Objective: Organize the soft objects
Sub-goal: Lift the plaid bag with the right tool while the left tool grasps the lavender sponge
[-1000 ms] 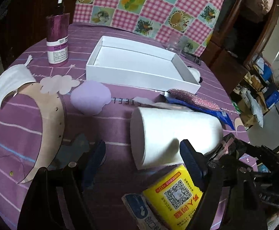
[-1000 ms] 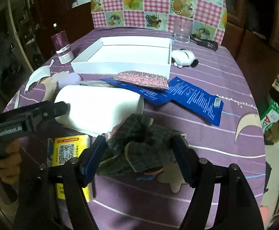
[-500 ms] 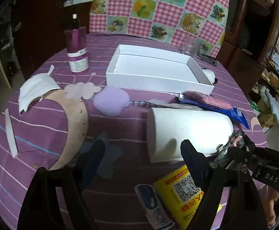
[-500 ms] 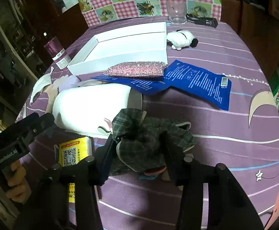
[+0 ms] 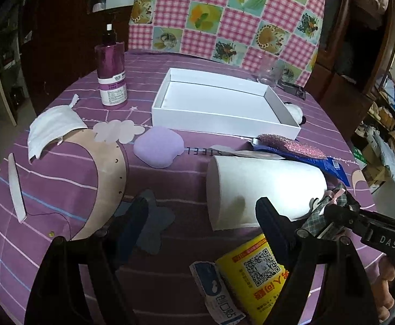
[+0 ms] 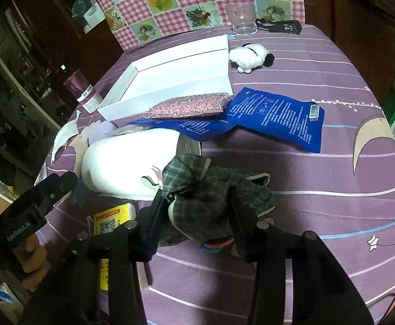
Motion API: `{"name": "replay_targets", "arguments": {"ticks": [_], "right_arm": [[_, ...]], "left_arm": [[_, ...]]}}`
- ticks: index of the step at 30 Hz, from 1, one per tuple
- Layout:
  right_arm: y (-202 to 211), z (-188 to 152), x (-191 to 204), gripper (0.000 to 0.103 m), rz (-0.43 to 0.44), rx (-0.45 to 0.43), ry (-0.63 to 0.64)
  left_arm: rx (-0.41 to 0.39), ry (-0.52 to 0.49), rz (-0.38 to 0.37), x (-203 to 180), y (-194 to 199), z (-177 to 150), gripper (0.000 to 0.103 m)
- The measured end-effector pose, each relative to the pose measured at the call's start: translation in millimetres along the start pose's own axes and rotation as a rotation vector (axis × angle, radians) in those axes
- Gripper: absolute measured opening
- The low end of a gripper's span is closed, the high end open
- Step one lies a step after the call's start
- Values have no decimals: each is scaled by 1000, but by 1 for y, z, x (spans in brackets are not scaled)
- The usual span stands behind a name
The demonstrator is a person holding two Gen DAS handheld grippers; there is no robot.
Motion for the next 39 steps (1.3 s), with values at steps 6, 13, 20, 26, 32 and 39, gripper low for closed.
{"name": "replay_targets", "arguments": {"ticks": [6, 13, 20, 26, 32, 39], "right_arm": [[0, 0, -1, 46, 3, 1, 1], [2, 1, -1, 46, 7, 0, -8], [5, 3, -3, 46, 12, -12, -16], [11, 3, -1, 44, 10, -36, -23], [22, 6, 3, 42, 21, -79, -21], [40, 12, 14, 41, 31, -168, 14]], "left_arm": [[2, -7, -25, -3, 1, -1, 82], [-24, -22, -8, -4, 4, 0, 82], [-29, -8, -10, -1, 5, 2, 82], [-34, -24, -25, -3, 4, 2, 82], [-26, 15, -105, 4, -1, 3, 82], [-48, 83, -103, 38, -4, 12, 81]]}}
Point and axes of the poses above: each gripper's, at about its wrist camera, not at the fingertips, and y roughly against the way its jaws point, x to its left, z to its top, the point moved 9 cm from there along -y, roughly the way its jaws point, and after that the axes turned 5 degrees about z, right-handed, at the moved point
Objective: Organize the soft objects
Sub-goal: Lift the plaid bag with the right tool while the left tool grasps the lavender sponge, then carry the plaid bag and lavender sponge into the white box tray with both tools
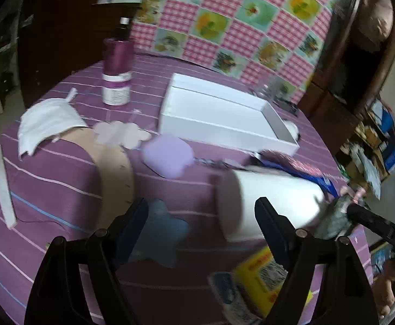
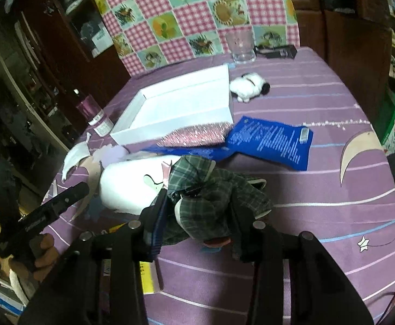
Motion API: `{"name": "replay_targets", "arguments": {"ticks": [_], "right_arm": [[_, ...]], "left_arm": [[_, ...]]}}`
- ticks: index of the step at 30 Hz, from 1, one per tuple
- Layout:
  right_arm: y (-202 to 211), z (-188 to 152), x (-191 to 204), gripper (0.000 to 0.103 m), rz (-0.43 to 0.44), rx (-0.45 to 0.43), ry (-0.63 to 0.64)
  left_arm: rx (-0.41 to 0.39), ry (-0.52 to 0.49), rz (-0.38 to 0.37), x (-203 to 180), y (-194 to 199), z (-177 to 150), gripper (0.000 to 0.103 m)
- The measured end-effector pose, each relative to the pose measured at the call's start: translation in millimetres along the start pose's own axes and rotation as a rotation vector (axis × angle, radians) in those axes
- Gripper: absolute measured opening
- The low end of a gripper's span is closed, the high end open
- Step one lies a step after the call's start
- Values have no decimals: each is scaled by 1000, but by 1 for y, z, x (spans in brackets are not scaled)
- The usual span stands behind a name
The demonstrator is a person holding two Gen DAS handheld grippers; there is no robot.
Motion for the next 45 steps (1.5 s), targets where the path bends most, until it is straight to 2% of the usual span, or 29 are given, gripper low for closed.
{"name": "replay_targets", "arguments": {"ticks": [3, 8, 12, 17, 21, 26, 30, 32, 33, 34, 35, 39, 41, 45], "right_arm": [[7, 4, 5, 41, 24, -32, 10], [9, 3, 9, 41, 43, -39, 8], [8, 4, 10, 41, 39, -40, 14], [10, 5, 9, 41, 53, -43, 5], [15, 8, 10, 41, 81, -65, -14], [21, 11, 6, 41, 83, -96, -31], [18, 12, 2, 41, 76, -89, -45], [17, 11, 1, 41, 74, -84, -49], [16, 11, 0, 41, 73, -82, -49], [16, 11, 0, 41, 71, -81, -49], [16, 11, -1, 41, 70, -80, -49], [15, 11, -1, 41, 69, -78, -51], [14, 11, -2, 41, 60, -75, -49], [12, 10, -3, 41, 53, -71, -51]], "left_arm": [[15, -2, 8, 9, -2, 4, 79], [67, -68, 66, 16, -13, -6, 77], [99, -93, 113, 21, -23, -11, 70], [123, -162, 126, 14, -26, 8, 68], [139, -170, 139, 13, -35, 32, 68], [104, -197, 121, 12, -62, 56, 69], [152, -224, 150, 21, -105, 57, 68], [185, -196, 140, 24, -120, 54, 67], [199, -158, 91, 24, -126, 53, 64], [179, -142, 77, 25, -125, 55, 61], [183, -131, 55, 24, -124, 54, 54], [150, -156, 74, 21, -121, 50, 47], [136, -158, 76, 19, -119, 46, 37], [119, -133, 87, 18, -113, 41, 26]]}}
Point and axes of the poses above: each gripper's, at about its wrist camera, not at the fingertips, and y roughly against the way its jaws point, x to its left, z to its top, the point moved 9 cm from there along -y, roughly the way its jaws point, and after that the axes turned 5 degrees about z, right-handed, at the moved point
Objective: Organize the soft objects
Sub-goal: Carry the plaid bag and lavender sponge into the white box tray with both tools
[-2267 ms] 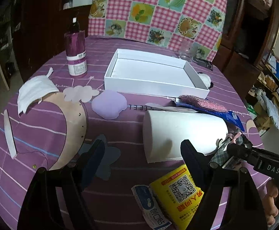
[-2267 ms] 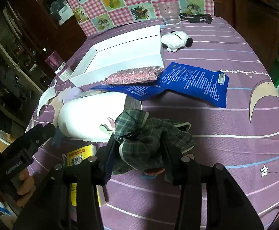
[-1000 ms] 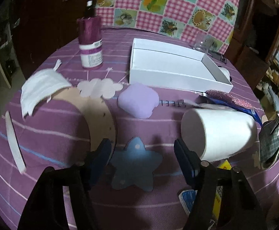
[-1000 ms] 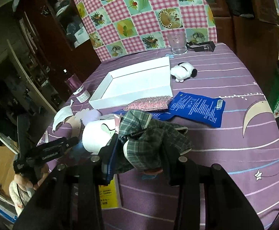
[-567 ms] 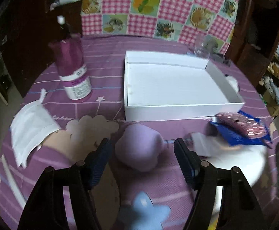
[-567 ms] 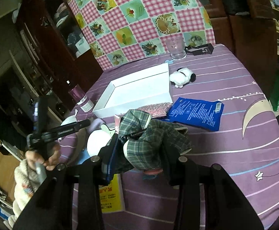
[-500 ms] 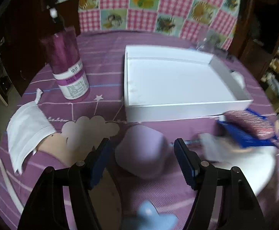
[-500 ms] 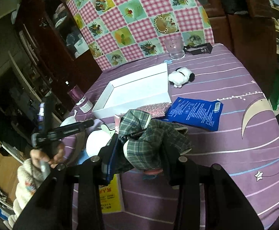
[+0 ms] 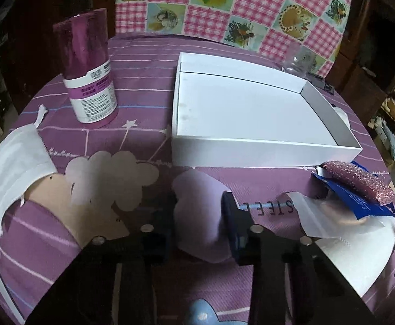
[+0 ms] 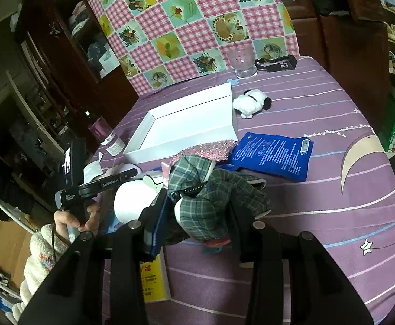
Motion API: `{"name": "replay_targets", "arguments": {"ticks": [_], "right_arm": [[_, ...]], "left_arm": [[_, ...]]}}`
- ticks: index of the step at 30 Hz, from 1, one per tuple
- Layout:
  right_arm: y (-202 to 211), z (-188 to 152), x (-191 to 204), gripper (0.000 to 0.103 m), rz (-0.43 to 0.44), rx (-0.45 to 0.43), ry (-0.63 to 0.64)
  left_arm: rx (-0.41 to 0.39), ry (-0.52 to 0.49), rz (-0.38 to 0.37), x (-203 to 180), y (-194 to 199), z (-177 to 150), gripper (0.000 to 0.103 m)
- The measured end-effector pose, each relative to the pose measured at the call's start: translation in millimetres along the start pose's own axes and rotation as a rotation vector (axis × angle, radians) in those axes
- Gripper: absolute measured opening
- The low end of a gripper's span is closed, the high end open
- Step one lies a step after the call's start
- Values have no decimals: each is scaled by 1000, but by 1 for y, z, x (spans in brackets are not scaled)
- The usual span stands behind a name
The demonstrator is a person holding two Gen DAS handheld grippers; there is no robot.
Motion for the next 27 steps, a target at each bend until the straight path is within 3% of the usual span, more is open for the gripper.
{"name": "replay_targets", "arguments": {"ticks": [8, 14, 18, 21, 24, 27], "right_arm": [[-4, 5, -7, 41, 9, -4, -27], [8, 13, -19, 41, 10, 67, -114], [37, 44, -21, 41, -50, 57, -115], [47, 80, -14, 41, -38, 45, -139], [38, 116, -6, 41, -37, -3, -160], [11, 140, 1, 41, -33, -26, -193]], "left_arm": [[11, 45, 54, 3, 22, -11, 15], [-14, 71, 55, 3, 78, -9, 15], [-81, 73, 38, -2, 123, 12, 15], [-175, 42, 44, -15, 153, 39, 15], [-226, 4, 43, -31, 159, 58, 15], [-221, 2, -23, -50, 149, 73, 15]]}}
Point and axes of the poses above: each gripper's, at about its wrist camera, not at the fingertips, and y roughly against the way its jaws point, x to its left, z to its top, the point moved 9 cm from there along -y, roughly the way its jaws point, and after that the axes turned 5 degrees about z, right-handed, at the moved point
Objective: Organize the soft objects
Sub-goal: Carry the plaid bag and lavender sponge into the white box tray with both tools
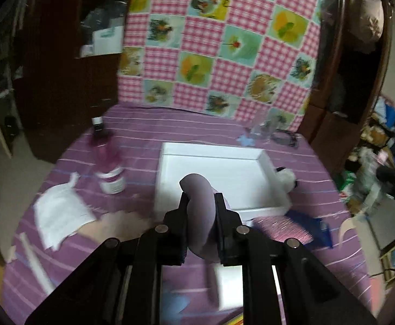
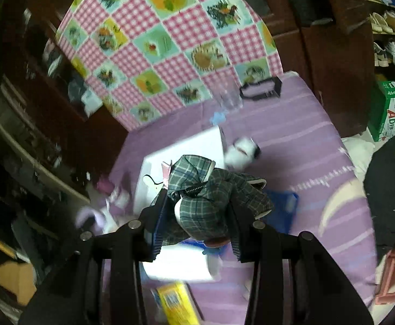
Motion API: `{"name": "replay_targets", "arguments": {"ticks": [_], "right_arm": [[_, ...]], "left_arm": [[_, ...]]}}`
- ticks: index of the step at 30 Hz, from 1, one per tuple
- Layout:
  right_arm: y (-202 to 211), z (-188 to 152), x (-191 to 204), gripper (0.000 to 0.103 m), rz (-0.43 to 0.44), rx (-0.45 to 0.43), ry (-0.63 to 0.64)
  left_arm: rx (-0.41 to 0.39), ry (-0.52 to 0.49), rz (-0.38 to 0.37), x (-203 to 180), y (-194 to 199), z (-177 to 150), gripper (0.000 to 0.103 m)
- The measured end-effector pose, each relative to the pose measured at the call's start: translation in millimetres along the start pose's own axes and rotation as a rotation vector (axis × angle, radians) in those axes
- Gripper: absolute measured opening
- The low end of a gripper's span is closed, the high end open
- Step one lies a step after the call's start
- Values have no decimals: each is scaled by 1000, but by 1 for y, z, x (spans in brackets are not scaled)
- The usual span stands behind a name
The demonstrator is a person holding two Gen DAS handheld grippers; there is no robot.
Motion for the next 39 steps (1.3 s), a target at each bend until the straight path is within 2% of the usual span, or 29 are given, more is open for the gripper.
{"name": "replay_targets", "arguments": {"ticks": [6, 10, 12, 20, 25, 28, 31, 34, 39], "right_arm": [[-67, 24, 4, 42, -20, 73, -80], [-99, 36, 2, 42, -42, 88, -72], [-117, 37, -1, 42, -39, 97, -61], [-179, 15, -21, 42, -38, 188, -13], [-198, 5, -18, 41, -109, 212, 86], [-204, 0, -18, 42, -129, 244, 129], [-210, -5, -22, 42, -134, 279, 124], [-215, -10, -24, 44, -152, 308, 143], [-211, -9, -23, 43, -166, 292, 152]], "left_arm": [[33, 17, -19, -14, -35, 38, 15], [59, 77, -66, -16, -66, 62, 15], [69, 105, -78, -17, -84, 64, 15], [154, 131, -38, -13, -160, 23, 15], [257, 38, 8, -17, -201, -13, 15], [319, 66, -5, -12, -208, -27, 15], [365, 68, 36, -3, -217, -43, 15], [357, 45, 25, -5, -214, -46, 16], [380, 45, 11, -4, -211, -47, 16]]}}
Point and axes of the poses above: each gripper's, at about its wrist camera, not at the fingertips, and y roughly against the way its jaws point, x to its left, z to its top, the point moved 9 cm from there along -y, roughly the way its jaws point, and after that the axes turned 5 degrees about z, right-handed, at the moved point
